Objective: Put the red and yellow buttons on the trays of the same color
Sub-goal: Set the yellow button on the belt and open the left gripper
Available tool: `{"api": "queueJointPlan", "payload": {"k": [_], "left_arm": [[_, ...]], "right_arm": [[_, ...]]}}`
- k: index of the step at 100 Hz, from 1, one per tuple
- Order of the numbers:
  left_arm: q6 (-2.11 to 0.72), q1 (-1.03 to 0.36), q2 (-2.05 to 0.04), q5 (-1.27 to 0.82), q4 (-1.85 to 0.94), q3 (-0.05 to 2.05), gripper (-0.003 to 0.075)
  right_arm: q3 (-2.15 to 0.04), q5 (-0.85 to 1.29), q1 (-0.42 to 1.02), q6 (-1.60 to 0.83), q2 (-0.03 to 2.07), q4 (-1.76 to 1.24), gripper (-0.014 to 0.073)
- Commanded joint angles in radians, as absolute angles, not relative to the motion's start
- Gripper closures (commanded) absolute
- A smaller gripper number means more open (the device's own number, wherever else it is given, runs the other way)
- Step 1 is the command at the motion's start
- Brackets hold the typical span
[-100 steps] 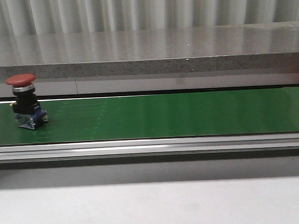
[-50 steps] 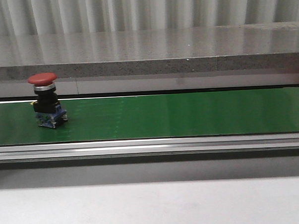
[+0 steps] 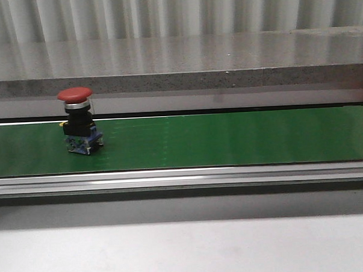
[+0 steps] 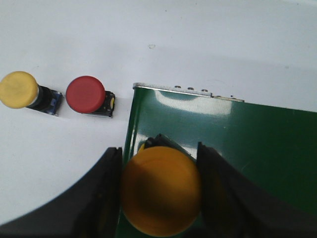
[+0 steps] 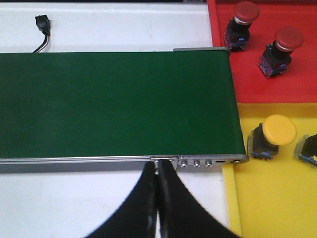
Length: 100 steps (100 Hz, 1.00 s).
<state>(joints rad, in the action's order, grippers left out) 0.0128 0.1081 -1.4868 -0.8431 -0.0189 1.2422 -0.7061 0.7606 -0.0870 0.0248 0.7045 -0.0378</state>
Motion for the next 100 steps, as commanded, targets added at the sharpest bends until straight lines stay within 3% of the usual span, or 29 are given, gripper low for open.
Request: {"api": "queueJointPlan", "payload": {"k": [1, 48, 58, 70, 90, 100], "left_arm": [[0.008, 0.098, -1.462, -0.791, -0.019, 1.244, 0.0740], [0.008, 0.098, -1.462, -0.735, -0.039, 1.156, 0.0737], [0.008, 0.096, -1.462, -0.735, -0.039, 1.149, 0.0703], [0.008, 0.088, -1.462, -0.735, -0.039, 1.146, 0.0558], [0.008, 0.064, -1.462, -0.746, -0.039, 1.146, 0.0130], [0.008, 0.048, -1.458, -0.753, -0.039, 1.146, 0.0045]], "right_arm": [[-0.731, 0.702, -0.086, 0.018, 0.700, -0.035, 0.0661], [-0.731, 0.702, -0.086, 0.018, 0.700, -0.035, 0.0661], [-0.731, 0.702, -0.086, 0.018, 0.700, -0.035, 0.0661], [-0.731, 0.702, -0.086, 0.018, 0.700, -0.035, 0.0661], [-0.731, 0.702, -0.086, 0.018, 0.700, -0.035, 0.0661], [-0.731, 0.702, -0.086, 0.018, 0.700, -0.035, 0.0661]]}}
